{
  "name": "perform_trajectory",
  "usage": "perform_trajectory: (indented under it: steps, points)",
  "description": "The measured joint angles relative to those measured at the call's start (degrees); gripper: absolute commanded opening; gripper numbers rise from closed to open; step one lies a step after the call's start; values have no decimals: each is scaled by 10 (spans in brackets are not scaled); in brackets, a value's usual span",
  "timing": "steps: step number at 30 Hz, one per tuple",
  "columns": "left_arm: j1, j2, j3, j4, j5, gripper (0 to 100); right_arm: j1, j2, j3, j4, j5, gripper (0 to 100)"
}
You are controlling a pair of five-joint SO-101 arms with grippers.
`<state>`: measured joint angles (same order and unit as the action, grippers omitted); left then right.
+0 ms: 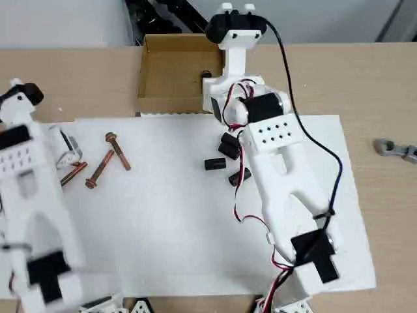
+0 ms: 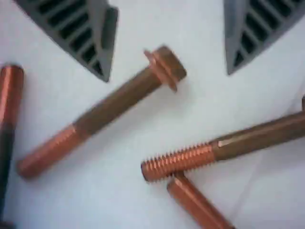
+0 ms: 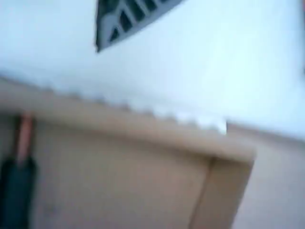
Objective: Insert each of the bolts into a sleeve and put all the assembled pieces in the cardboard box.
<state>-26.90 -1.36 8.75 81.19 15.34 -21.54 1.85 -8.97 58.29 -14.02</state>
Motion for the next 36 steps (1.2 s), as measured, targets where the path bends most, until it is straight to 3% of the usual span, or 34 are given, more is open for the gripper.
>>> perform_trajectory:
  steps: [6,11,18,27,36]
  points:
    - [-4,157,-142,32,91,121,0,-13,0,64,-1,202]
    - [-39,205,-193,32,171,122,0,-13,0,93,-1,202]
    - [-102,212,-206,19,186,123,0,-13,0,97,-1,202]
    - [-106,216,-206,-8,199,123,0,-13,0,97,-1,202]
    - [-106,302,-212,-15,224,124,0,-13,3,97,-1,202]
